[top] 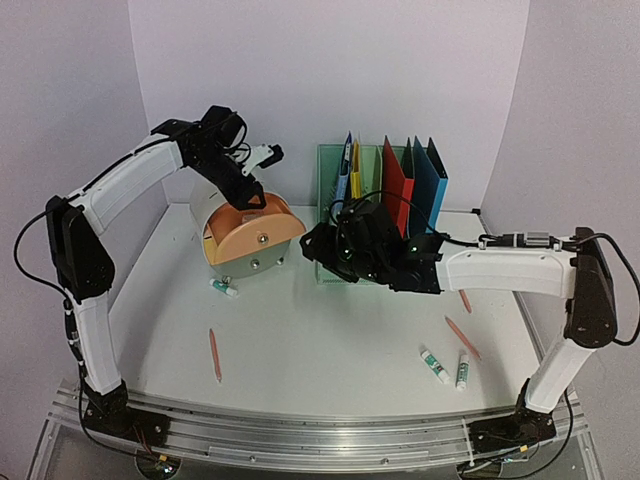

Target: Organize the desk

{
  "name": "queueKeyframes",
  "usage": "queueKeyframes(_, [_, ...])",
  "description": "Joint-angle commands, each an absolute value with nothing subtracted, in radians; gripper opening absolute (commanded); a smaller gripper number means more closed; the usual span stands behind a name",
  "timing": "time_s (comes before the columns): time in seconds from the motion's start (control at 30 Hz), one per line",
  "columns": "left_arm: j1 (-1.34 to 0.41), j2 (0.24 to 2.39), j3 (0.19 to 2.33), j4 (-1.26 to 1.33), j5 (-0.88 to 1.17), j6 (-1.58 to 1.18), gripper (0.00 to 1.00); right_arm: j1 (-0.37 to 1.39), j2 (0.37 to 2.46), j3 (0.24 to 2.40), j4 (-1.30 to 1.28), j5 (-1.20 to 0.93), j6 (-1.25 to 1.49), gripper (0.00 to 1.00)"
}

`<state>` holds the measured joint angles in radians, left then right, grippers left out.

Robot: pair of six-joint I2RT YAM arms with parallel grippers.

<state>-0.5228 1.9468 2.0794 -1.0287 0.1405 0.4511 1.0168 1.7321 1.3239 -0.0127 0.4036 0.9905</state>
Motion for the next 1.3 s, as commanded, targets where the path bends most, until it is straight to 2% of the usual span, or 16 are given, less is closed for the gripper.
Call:
queueKeyframes(0.0, [-0.534, 1.795, 2.1, -0.976, 0.243, 0.539, 0.49, 1.016, 1.724, 1.361, 0.0, 0.394, 0.979, 0.68])
queueKeyframes(0.07, [-0.566, 1.703, 2.004, -0.926, 0.305, 0.618, 0.48, 1.016, 1.721, 1.358, 0.0, 0.395, 0.982, 0.68])
queueKeyframes(0.17, [-0.633, 1.592, 1.85, -0.887, 0.344, 0.715, 0.41, 1.016, 1.72, 1.355, 0.0, 0.397, 0.983, 0.67])
queueKeyframes(0.3, [-0.684, 1.551, 1.712, -0.941, 0.33, 0.779, 0.38, 1.016, 1.724, 1.356, 0.0, 0.399, 0.988, 0.67])
queueKeyframes(0.4, [-0.704, 1.514, 1.587, -0.897, 0.271, 0.859, 0.38, 1.016, 1.73, 1.363, 0.0, 0.397, 0.985, 0.67])
queueKeyframes(0.57, [-0.706, 1.482, 1.439, -0.695, 0.154, 0.973, 0.48, 1.017, 1.733, 1.36, 0.0, 0.394, 0.987, 0.67])
queueKeyframes(0.7, [-0.706, 1.494, 1.385, -0.609, 0.153, 1.029, 0.49, 1.016, 1.731, 1.354, 0.0, 0.394, 0.992, 0.67])
queueKeyframes(1.27, [-0.686, 1.546, 1.334, -0.493, 0.011, 1.099, 0.43, 1.015, 1.698, 1.335, 0.0, 0.419, 0.98, 0.67])
